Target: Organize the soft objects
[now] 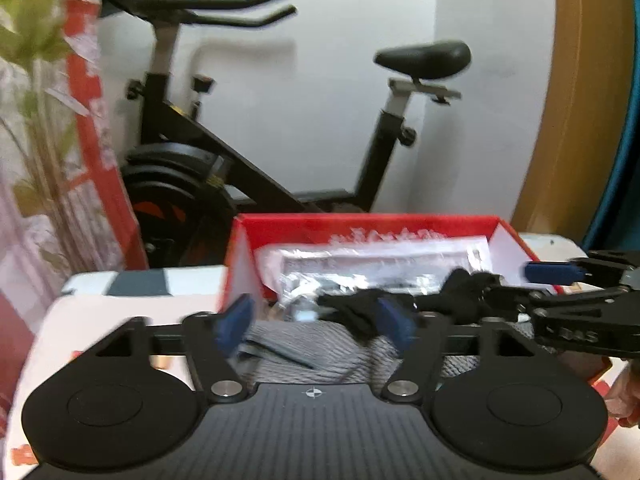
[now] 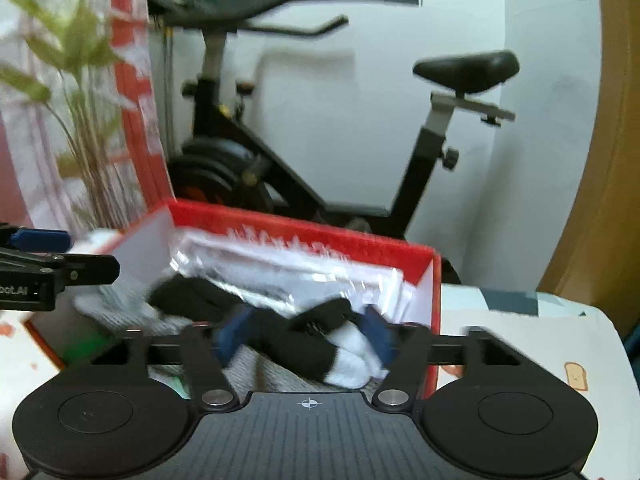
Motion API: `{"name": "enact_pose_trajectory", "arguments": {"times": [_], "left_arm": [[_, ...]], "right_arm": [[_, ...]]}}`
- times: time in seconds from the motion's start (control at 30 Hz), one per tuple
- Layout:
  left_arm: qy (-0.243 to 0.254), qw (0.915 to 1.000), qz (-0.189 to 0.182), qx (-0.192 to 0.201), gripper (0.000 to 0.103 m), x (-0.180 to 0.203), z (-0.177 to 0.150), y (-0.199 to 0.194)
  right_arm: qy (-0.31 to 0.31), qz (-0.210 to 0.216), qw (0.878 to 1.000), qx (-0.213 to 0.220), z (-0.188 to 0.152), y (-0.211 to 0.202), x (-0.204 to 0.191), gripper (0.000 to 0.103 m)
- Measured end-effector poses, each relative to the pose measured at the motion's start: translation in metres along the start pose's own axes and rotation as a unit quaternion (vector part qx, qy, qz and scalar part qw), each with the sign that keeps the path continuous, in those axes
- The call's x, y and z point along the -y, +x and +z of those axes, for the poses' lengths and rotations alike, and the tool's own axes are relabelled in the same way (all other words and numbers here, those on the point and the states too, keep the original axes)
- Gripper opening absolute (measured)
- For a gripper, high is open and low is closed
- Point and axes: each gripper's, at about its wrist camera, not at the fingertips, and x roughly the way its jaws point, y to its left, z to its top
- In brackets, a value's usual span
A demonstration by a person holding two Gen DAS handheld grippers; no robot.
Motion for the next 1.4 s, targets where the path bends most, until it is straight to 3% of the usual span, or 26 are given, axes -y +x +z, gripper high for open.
{"name": "enact_pose_trajectory", "arguments": {"times": [0.03, 0.1, 0.13, 0.43, 0.57, 0.77, 0.87, 0.97, 1.07, 1.4], "left_arm": [[-0.003, 0.9999, 0.007, 0.007, 0.103, -0.003, 0.002, -0.008], [-0.013, 0.9992, 0.025, 0.028, 0.103, -0.008, 0.006, -0.027], [-0.017, 0.9987, 0.034, 0.033, 0.103, -0.01, 0.008, -0.037], [-0.02, 0.9957, 0.048, 0.077, 0.103, -0.006, 0.014, -0.121], [-0.007, 0.9935, 0.058, 0.098, 0.103, 0.006, 0.012, -0.165], [0.025, 0.9841, 0.12, 0.128, 0.103, 0.034, 0.005, -0.231], [0.03, 0.9812, 0.123, 0.146, 0.103, 0.044, -0.002, -0.266], [-0.003, 0.9831, 0.102, 0.152, 0.103, 0.043, -0.01, -0.303], [-0.019, 0.98, 0.111, 0.164, 0.103, 0.043, -0.019, -0.334], [-0.025, 0.9664, 0.152, 0.206, 0.103, 0.061, -0.045, -0.417]], "right_arm": [[0.001, 0.004, 1.0, 0.011, 0.001, -0.009, -0.001, 0.078], [0.004, 0.012, 0.999, 0.03, 0.005, -0.028, -0.001, 0.1], [0.01, 0.017, 0.999, 0.04, 0.007, -0.037, -0.001, 0.103], [0.072, 0.067, 0.991, 0.087, 0.019, -0.115, 0.0, 0.103], [0.064, 0.034, 0.989, 0.131, 0.025, -0.167, -0.019, 0.103], [0.079, 0.052, 0.988, 0.118, 0.027, -0.239, -0.039, 0.103], [0.065, 0.046, 0.988, 0.132, 0.017, -0.279, -0.051, 0.103], [0.047, 0.034, 0.987, 0.15, 0.006, -0.317, -0.067, 0.103], [0.036, 0.029, 0.986, 0.161, -0.001, -0.351, -0.079, 0.103], [-0.001, 0.018, 0.987, 0.162, -0.014, -0.399, -0.113, 0.103]]}}
